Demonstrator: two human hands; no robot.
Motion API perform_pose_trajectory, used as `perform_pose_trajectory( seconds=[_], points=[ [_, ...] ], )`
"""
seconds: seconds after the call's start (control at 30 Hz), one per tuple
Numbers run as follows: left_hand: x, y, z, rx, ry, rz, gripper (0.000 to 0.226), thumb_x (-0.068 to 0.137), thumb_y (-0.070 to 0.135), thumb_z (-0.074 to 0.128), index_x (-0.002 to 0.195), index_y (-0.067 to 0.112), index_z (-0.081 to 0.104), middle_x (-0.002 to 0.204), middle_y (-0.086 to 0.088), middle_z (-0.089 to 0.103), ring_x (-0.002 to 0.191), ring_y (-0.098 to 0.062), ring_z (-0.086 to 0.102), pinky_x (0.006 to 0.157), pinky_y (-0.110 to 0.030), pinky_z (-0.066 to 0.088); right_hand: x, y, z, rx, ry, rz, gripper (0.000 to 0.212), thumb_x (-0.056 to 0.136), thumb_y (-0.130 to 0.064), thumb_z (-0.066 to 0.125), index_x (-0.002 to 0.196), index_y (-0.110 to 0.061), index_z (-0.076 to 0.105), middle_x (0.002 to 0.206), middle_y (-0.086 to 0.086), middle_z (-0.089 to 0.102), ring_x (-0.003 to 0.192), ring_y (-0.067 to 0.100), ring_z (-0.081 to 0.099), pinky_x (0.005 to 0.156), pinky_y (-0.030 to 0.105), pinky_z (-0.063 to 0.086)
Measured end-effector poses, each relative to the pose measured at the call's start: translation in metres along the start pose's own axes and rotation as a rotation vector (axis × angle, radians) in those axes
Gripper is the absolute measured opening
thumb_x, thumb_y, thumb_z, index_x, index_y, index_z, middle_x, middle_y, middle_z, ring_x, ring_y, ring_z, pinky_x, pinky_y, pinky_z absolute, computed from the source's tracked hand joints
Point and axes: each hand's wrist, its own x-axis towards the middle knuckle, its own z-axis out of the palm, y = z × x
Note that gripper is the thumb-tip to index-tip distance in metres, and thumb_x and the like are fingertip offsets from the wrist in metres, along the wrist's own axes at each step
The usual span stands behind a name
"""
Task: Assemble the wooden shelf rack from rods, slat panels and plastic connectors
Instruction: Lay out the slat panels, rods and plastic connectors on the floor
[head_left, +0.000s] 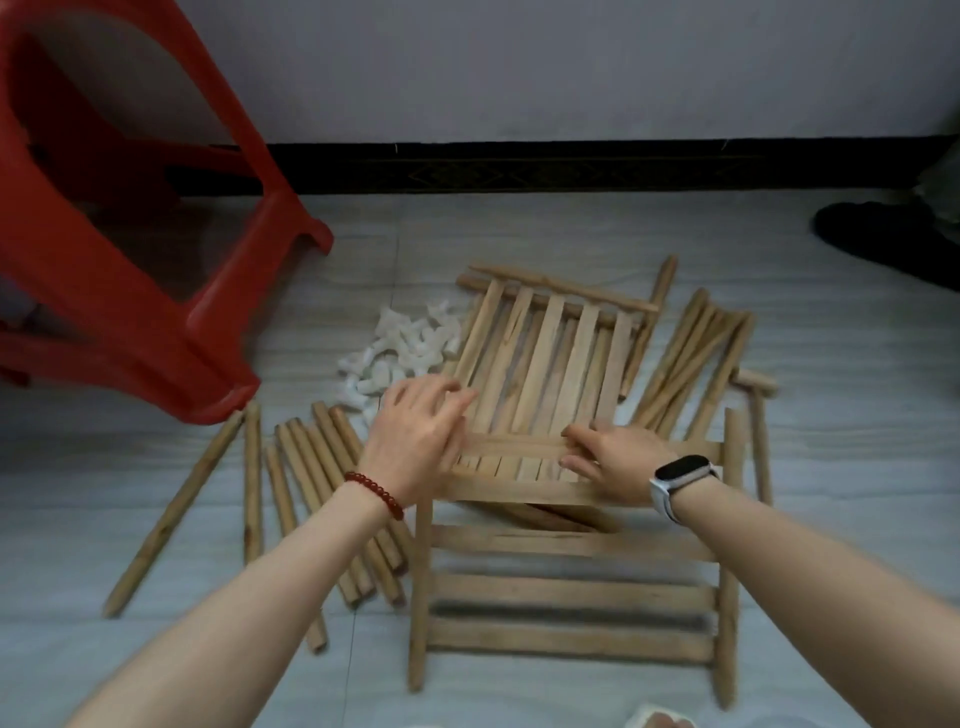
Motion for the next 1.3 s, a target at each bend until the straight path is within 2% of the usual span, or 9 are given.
perform_pose_trajectory(
  seconds=[0.07, 0.2, 0.4, 0.6, 0.77, 0.9, 0.97, 1.07, 1.3],
  points=[
    [-0.004, -0.023, 0.016, -0.007, -0.047, -0.305, 0.033, 0.082, 0.010, 0.044, 0.111, 0.004, 0.061, 0.105, -0.016, 0.059, 0.097, -0.034, 0.057, 0.080, -0.042, 0.044, 0.011, 0.009, 0.014, 0.000, -0.059, 0.006, 0.043, 0.096, -0.052, 0.032, 0.132, -0.029, 0.036, 0.116, 0.006, 0.053, 0.100, 0.027, 0.055, 0.078, 0.034, 0.039],
    [-0.015, -0.061, 0.051, -0.043, -0.440, -0.778, 0.042, 0.090, 0.018, 0.052, 0.131, 0.010, 0.047, 0.134, -0.015, 0.041, 0.121, -0.035, 0.041, 0.096, -0.041, 0.036, 0.024, 0.016, 0.045, 0.026, -0.055, -0.001, 0.034, 0.098, -0.043, 0.035, 0.127, -0.026, 0.038, 0.114, 0.008, 0.054, 0.102, 0.027, 0.054, 0.083, 0.036, 0.042],
    [-0.018, -0.072, 0.083, -0.083, -0.542, -0.829, 0.029, 0.089, 0.013, 0.054, 0.116, 0.004, 0.054, 0.134, -0.015, 0.037, 0.113, -0.037, 0.048, 0.091, -0.039, 0.040, 0.024, 0.018, 0.067, 0.180, 0.014, 0.004, 0.027, 0.098, -0.031, 0.041, 0.122, -0.018, 0.045, 0.115, 0.005, 0.050, 0.104, 0.024, 0.049, 0.079, 0.032, 0.036],
    [-0.014, -0.065, 0.075, -0.141, -0.454, -0.853, 0.014, 0.087, 0.005, 0.052, 0.099, 0.002, 0.057, 0.119, -0.016, 0.056, 0.112, -0.034, 0.051, 0.086, -0.033, 0.040, 0.016, 0.017, 0.060, 0.232, 0.028, -0.011, 0.024, 0.097, -0.024, 0.044, 0.119, -0.016, 0.045, 0.115, 0.005, 0.050, 0.103, 0.024, 0.049, 0.083, 0.032, 0.037],
    [-0.008, -0.047, 0.051, -0.400, -0.285, -0.979, 0.014, 0.083, 0.010, 0.061, 0.092, 0.008, 0.051, 0.115, -0.007, 0.059, 0.110, -0.027, 0.055, 0.078, -0.023, 0.034, 0.000, 0.016, 0.050, 0.257, 0.036, -0.021, 0.020, 0.098, -0.025, 0.042, 0.116, -0.017, 0.044, 0.112, 0.005, 0.052, 0.100, 0.024, 0.050, 0.086, 0.034, 0.034],
    [-0.006, -0.034, 0.037, -0.817, -0.235, -1.155, 0.046, 0.083, 0.013, 0.065, 0.124, 0.012, 0.045, 0.115, -0.008, 0.053, 0.098, -0.025, 0.058, 0.090, -0.042, 0.049, -0.013, 0.013, 0.039, 0.233, 0.067, -0.028, 0.017, 0.098, -0.024, 0.042, 0.113, -0.015, 0.045, 0.109, 0.004, 0.051, 0.103, 0.023, 0.048, 0.087, 0.033, 0.031],
    [-0.005, -0.029, 0.033, -1.005, -0.239, -1.242, 0.052, 0.087, 0.009, 0.059, 0.134, 0.020, 0.040, 0.106, -0.010, 0.054, 0.086, -0.021, 0.059, 0.086, -0.040, 0.054, -0.020, 0.012, 0.037, 0.220, 0.077, -0.030, 0.017, 0.098, -0.024, 0.041, 0.113, -0.015, 0.045, 0.110, 0.004, 0.051, 0.106, 0.023, 0.047, 0.089, 0.033, 0.029],
    [0.000, -0.018, 0.022, -1.200, -0.235, -1.311, 0.017, 0.091, 0.008, 0.055, 0.107, 0.013, 0.058, 0.093, -0.004, 0.054, 0.072, -0.015, 0.054, 0.059, -0.021, 0.057, -0.028, 0.009, 0.036, 0.198, 0.098, -0.038, 0.019, 0.098, -0.023, 0.040, 0.116, -0.016, 0.045, 0.112, 0.004, 0.053, 0.109, 0.021, 0.046, 0.091, 0.033, 0.028],
    [-0.001, -0.013, 0.023, -1.196, -0.074, -1.149, 0.003, 0.089, 0.007, 0.059, 0.089, 0.009, 0.057, 0.090, -0.008, 0.057, 0.075, -0.016, 0.060, 0.061, -0.021, 0.057, -0.028, 0.006, 0.037, 0.177, 0.128, -0.015, 0.026, 0.096, -0.033, 0.043, 0.117, -0.018, 0.045, 0.111, 0.002, 0.055, 0.108, 0.021, 0.049, 0.095, 0.035, 0.029]
  ],
)
